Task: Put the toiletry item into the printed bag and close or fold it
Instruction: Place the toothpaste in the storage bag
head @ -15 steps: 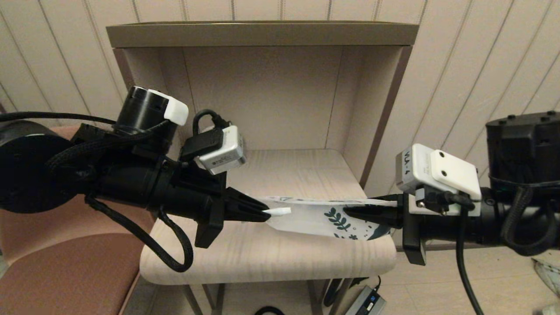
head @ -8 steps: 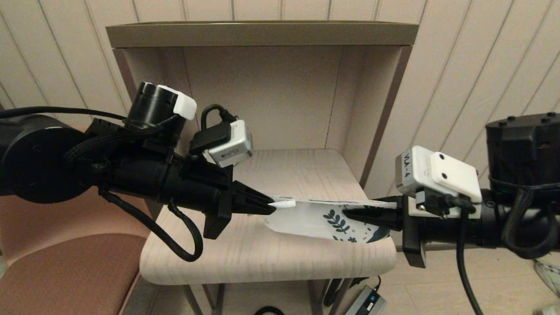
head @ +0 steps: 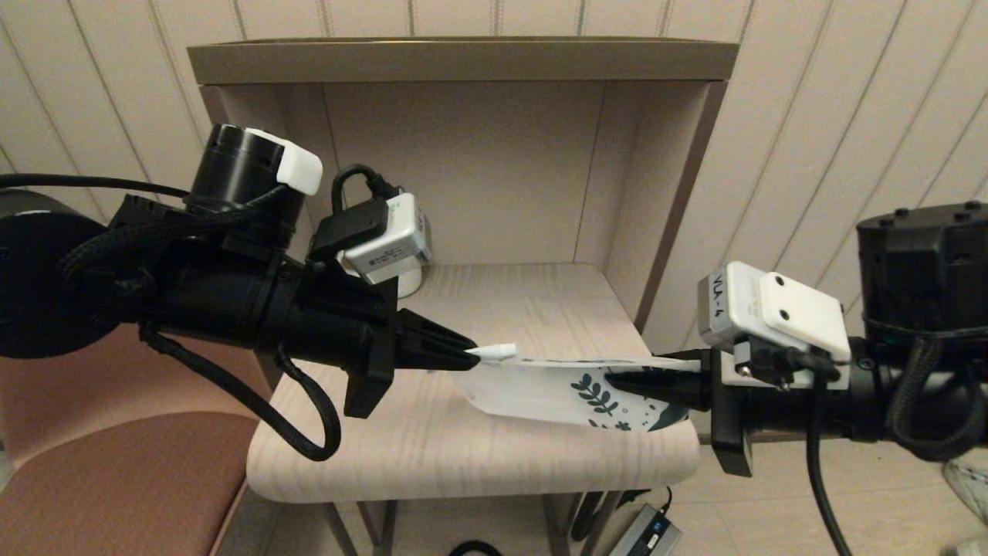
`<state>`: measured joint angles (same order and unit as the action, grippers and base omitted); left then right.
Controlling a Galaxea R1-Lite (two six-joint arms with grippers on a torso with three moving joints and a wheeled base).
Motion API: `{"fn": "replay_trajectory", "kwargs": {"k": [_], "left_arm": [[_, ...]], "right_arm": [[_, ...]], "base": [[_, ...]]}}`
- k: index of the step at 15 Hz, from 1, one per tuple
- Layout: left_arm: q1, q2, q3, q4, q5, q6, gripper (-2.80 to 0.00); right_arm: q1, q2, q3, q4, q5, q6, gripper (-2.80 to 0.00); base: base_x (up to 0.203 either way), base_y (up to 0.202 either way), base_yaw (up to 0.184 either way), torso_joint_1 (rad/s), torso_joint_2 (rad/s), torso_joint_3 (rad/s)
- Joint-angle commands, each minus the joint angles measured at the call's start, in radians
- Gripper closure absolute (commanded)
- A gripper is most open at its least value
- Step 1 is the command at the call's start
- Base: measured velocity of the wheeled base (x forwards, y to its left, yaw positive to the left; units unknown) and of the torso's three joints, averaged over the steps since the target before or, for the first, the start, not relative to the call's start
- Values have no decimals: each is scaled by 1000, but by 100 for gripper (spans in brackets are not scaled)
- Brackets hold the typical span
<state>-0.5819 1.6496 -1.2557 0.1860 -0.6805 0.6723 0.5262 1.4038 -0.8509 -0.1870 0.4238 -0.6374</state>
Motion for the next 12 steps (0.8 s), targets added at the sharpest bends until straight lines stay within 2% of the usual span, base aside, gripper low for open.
{"fn": "replay_trajectory", "kwargs": {"k": [1,4,12], "left_arm": [[-1,7,11,2,7,15,0],[-3,33,16,1,43,31,0],[-3,59,-9,-2,45,35,0]], "right_arm": [[0,0,-1,-2,3,-4,0],[2,3,1,-2,3,-4,0],[16,-2,9,-2,3,-4,0]], "base": [[0,0,0,0,0,0],[0,0,0,0,0,0],[0,0,0,0,0,0]]}}
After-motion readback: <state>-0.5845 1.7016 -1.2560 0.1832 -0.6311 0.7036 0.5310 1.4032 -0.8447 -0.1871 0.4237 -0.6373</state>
